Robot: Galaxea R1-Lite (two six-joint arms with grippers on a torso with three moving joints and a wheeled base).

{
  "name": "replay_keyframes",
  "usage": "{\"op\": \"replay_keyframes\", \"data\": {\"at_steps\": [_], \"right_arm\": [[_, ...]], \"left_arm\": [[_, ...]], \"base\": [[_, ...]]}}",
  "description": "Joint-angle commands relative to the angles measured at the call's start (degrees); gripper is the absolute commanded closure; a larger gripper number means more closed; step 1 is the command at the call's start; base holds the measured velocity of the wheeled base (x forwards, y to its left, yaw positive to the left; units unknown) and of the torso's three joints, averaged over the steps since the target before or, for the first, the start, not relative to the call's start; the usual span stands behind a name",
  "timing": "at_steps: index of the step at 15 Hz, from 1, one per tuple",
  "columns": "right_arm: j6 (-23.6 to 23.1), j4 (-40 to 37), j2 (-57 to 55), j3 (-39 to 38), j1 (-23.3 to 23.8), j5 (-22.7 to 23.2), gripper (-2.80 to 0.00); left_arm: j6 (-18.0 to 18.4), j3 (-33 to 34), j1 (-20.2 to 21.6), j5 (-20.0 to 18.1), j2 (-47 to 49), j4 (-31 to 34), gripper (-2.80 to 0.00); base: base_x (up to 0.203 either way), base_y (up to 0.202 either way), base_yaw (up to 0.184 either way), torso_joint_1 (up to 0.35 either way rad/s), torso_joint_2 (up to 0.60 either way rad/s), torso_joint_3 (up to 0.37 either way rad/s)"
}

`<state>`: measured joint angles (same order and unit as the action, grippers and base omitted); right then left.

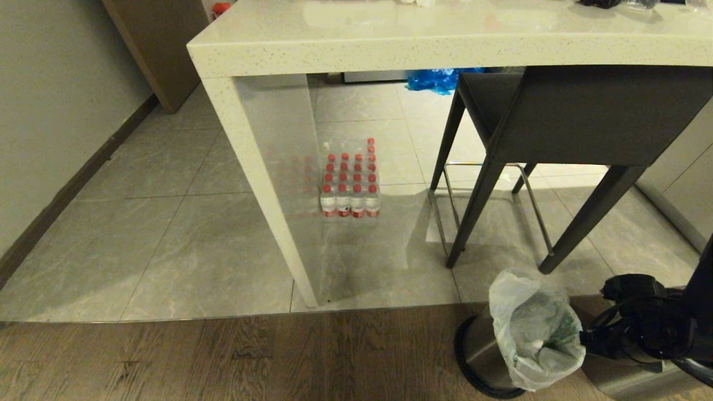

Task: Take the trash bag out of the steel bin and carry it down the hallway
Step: Pick up the trash bag

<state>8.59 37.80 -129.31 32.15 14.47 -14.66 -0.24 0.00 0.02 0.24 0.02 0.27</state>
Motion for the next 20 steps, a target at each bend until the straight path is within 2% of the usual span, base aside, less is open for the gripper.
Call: {"op": "replay_keyframes", "data": {"at_steps": [1,4,8,10,14,17,20], "right_arm": [[0.6,0.3,2.4,1.7,-0.1,0.4,-2.8],[2.4,-1.9,10.0,1.8,0.9,7.2,-2.8],[4.1,-14.1,21.8,1.0,4.8,20.6,-2.8],[5.9,-16.8,24.7,1.6,3.2,23.9,-2.8],[7.9,-16.4,20.4,5.5,-3.1,24.3,-2.8],[8.5,-14.1,12.6,10.2,-5.8,23.4,-2.8],[8.8,-9.8,3.2,17.8,-8.2,17.7,-2.8]], "left_arm": [[0.0,0.1,0.0,0.0,0.0,0.0,0.0],[0.0,0.1,0.0,0.0,0.0,0.0,0.0],[0.0,0.0,0.0,0.0,0.0,0.0,0.0],[0.0,0.0,0.0,0.0,0.0,0.0,0.0],[0.0,0.0,0.0,0.0,0.0,0.0,0.0],[0.0,0.1,0.0,0.0,0.0,0.0,0.0],[0.0,0.1,0.1,0.0,0.0,0.0,0.0]], "base": [[0.0,0.0,0.0,0.0,0.0,0.0],[0.0,0.0,0.0,0.0,0.0,0.0],[0.0,0.0,0.0,0.0,0.0,0.0],[0.0,0.0,0.0,0.0,0.0,0.0],[0.0,0.0,0.0,0.0,0.0,0.0],[0.0,0.0,0.0,0.0,0.0,0.0],[0.0,0.0,0.0,0.0,0.0,0.0]]}}
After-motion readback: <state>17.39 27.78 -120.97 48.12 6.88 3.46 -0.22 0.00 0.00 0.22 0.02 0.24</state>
